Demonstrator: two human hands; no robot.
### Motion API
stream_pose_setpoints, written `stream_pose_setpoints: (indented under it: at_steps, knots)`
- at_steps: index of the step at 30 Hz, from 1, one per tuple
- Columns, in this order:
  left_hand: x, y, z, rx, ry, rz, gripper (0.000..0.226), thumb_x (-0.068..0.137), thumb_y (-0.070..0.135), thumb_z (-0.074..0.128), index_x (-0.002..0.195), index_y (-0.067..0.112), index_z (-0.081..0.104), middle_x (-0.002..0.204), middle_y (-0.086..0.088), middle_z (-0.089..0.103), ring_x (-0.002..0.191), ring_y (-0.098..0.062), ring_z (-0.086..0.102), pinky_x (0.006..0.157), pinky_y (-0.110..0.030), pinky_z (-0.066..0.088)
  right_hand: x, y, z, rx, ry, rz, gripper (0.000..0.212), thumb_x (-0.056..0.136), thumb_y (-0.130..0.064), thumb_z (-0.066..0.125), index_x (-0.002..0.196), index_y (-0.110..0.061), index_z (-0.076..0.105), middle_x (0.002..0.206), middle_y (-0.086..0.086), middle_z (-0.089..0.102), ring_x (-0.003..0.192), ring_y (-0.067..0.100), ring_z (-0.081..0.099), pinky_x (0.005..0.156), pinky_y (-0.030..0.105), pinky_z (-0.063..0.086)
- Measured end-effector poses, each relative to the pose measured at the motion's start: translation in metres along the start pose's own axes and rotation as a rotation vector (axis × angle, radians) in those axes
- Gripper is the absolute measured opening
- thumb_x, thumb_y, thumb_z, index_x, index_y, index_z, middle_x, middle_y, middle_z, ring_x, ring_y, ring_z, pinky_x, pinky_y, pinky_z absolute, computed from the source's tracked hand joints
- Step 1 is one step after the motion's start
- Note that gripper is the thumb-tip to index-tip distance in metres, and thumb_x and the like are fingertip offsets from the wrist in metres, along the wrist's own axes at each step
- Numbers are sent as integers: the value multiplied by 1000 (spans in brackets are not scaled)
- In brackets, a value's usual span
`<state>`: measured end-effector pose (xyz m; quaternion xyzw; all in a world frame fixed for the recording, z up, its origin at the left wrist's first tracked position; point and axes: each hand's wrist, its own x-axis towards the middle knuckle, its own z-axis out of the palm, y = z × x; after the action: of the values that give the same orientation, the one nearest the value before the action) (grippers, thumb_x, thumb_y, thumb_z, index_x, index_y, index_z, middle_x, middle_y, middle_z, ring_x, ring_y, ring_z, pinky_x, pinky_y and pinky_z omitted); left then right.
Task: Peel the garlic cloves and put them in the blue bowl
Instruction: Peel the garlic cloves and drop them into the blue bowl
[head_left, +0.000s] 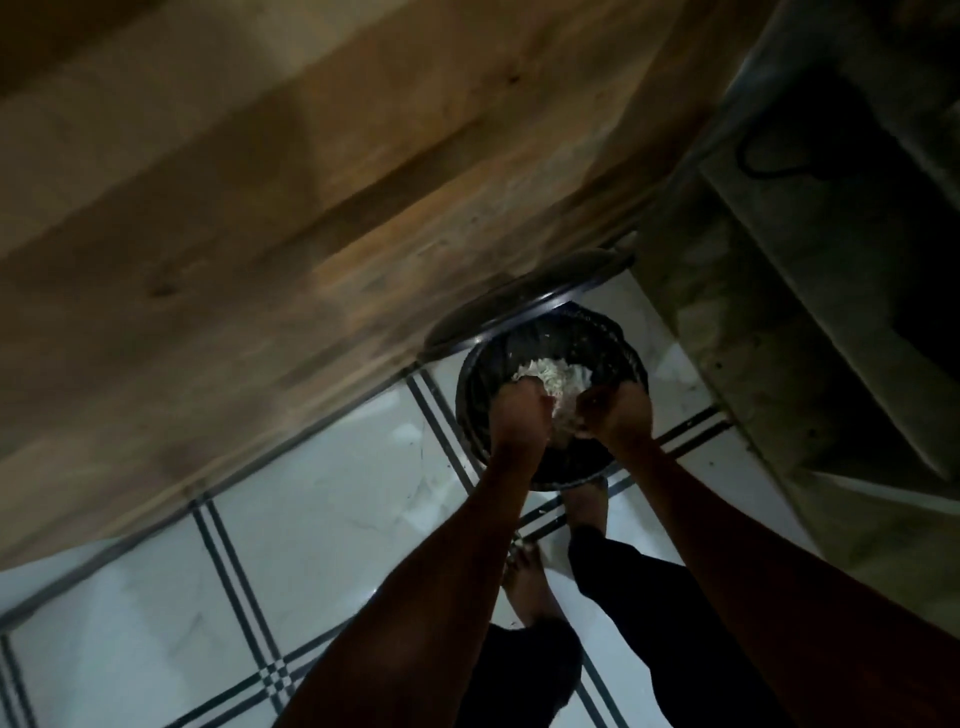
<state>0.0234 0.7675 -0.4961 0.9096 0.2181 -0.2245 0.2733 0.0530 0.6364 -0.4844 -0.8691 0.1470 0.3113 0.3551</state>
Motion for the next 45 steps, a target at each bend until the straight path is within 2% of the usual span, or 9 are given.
stream_pose_setpoints:
  at_steps: [2,4,7,11,16,21,29,36,45]
  knots:
    - [11,-2,7,167,-50,61,28,106,21,48,127,9,62,129,-13,65,121,-28,60,102,-34,43,14,9,15,-47,114,-48,28,81,-18,52,68,3,65,59,19,66,57,37,67,56,37,53]
    - [19,-3,13,253,-97,97,33,107,13,40,135,9,55,138,-13,58,129,-29,53,108,-33,36,21,13,26,-145,123,-111,29,71,-14,55,78,8,72,71,27,68,62,41,68,60,40,55]
    - [23,1,8,274,-54,106,30,107,25,45,121,9,65,121,-13,67,116,-29,63,96,-35,47,18,-2,20,-196,101,-132,15,68,0,63,77,7,73,72,26,70,63,42,69,60,42,58]
    - [-1,14,-14,127,34,99,19,100,9,55,109,4,71,106,-17,73,103,-31,70,90,-38,55,-1,-19,-4,-254,128,-118,9,76,0,63,73,6,68,70,25,69,65,40,69,58,38,54]
    - [-71,60,-81,-106,153,76,27,98,28,62,84,7,71,80,-13,72,78,-27,68,69,-33,51,-70,-44,-71,-109,36,-121,4,78,-9,73,78,-13,75,75,-2,71,67,13,66,60,9,46]
    - [-174,129,-166,-383,250,220,12,91,11,67,96,18,76,91,7,76,79,0,63,69,-4,39,-173,-69,-161,89,159,-216,39,100,-37,54,65,-21,58,66,3,66,63,20,62,65,35,52]
    - [-325,259,-237,-550,132,391,10,95,22,67,92,24,77,80,14,72,76,7,64,68,-11,48,-355,-55,-338,207,342,-306,26,97,-28,63,72,-32,67,69,-7,68,66,9,67,66,34,56]
    - [-418,388,-181,-655,-124,570,19,94,10,66,89,26,75,75,4,74,71,-13,72,71,-37,62,-438,50,-461,375,566,-215,21,88,-35,61,84,-20,76,71,-7,74,68,6,69,69,36,56]
    - [-529,568,-16,-555,-326,703,21,91,3,67,89,22,76,83,6,76,77,-9,72,68,-25,59,-485,243,-594,638,741,-71,26,96,-15,55,78,-23,73,73,-3,75,67,15,73,72,50,61]
